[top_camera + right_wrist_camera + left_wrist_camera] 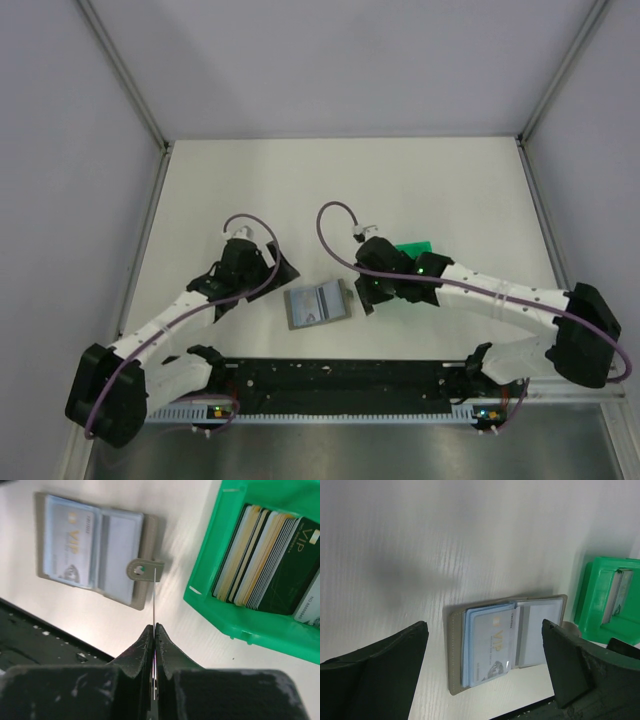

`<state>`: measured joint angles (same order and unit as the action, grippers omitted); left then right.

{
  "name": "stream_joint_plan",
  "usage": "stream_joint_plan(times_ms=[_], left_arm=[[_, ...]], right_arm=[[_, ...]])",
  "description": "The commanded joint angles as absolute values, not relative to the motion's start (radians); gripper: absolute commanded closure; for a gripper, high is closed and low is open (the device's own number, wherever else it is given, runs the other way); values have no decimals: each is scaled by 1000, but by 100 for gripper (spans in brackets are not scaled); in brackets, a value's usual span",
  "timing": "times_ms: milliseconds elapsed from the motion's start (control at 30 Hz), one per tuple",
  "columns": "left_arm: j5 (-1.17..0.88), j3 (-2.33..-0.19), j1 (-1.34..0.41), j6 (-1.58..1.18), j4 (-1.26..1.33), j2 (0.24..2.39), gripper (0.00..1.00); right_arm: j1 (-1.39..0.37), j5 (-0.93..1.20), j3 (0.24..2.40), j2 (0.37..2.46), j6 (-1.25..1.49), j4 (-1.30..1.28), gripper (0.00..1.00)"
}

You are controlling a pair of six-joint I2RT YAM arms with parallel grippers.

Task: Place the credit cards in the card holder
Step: Insert the credit card into the card holder.

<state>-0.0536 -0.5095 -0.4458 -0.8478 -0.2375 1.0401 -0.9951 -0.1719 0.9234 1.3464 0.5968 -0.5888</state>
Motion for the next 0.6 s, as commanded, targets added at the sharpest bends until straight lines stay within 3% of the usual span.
stream_joint_plan(times_ms=[0, 233, 433, 567], left_arm=[[-100, -456, -433, -885, -183, 986, 3], [-129, -414, -428, -903, -204, 969, 15], [-141, -385, -428, -913, -216, 945, 18], [-140, -377, -426, -904, -224, 943, 31]], right_arm=[[-1009, -154, 963, 1264, 603, -508, 100], [-1009, -54, 1025, 1399, 629, -400, 100], [-1011, -3, 1084, 1522, 632, -327, 100], [-1011, -3, 1112, 1591, 630, -322, 100]])
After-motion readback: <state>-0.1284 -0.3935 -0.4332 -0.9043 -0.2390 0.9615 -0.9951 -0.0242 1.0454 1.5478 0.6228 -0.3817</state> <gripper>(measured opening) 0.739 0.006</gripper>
